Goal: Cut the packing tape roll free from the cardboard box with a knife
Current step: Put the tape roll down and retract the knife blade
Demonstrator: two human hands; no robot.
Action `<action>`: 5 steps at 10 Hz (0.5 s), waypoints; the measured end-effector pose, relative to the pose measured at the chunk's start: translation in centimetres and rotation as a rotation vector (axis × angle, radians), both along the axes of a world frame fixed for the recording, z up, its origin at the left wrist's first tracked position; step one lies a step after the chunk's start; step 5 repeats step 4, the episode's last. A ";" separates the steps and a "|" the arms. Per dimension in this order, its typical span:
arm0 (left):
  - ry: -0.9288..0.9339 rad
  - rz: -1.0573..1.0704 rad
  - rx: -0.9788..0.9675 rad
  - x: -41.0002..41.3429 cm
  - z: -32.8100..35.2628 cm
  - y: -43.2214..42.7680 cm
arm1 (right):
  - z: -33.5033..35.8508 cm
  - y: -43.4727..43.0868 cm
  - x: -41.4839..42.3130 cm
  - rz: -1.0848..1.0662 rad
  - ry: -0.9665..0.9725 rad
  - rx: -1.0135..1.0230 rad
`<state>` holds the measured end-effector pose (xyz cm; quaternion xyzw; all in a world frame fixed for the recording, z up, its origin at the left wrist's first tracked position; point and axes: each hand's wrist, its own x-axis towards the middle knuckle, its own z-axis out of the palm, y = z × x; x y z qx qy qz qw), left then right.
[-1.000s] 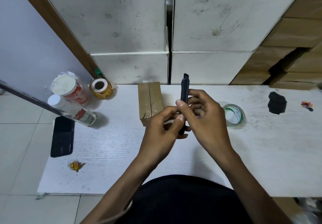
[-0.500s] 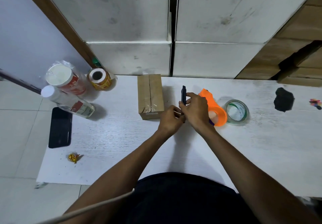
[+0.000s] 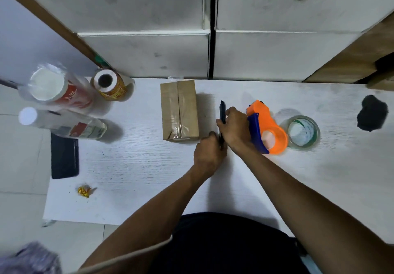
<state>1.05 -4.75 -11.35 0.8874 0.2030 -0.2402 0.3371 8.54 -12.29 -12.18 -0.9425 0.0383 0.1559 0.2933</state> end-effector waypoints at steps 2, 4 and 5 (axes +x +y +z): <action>0.012 -0.114 0.052 -0.4 0.2 1.2 | -0.7 -0.4 -0.3 -0.041 -0.002 0.048; 0.014 -0.109 0.052 -1.8 0.2 1.9 | 0.6 -0.9 -2.0 -0.055 -0.018 0.079; 0.014 -0.109 0.052 -1.8 0.2 1.9 | 0.6 -0.9 -2.0 -0.055 -0.018 0.079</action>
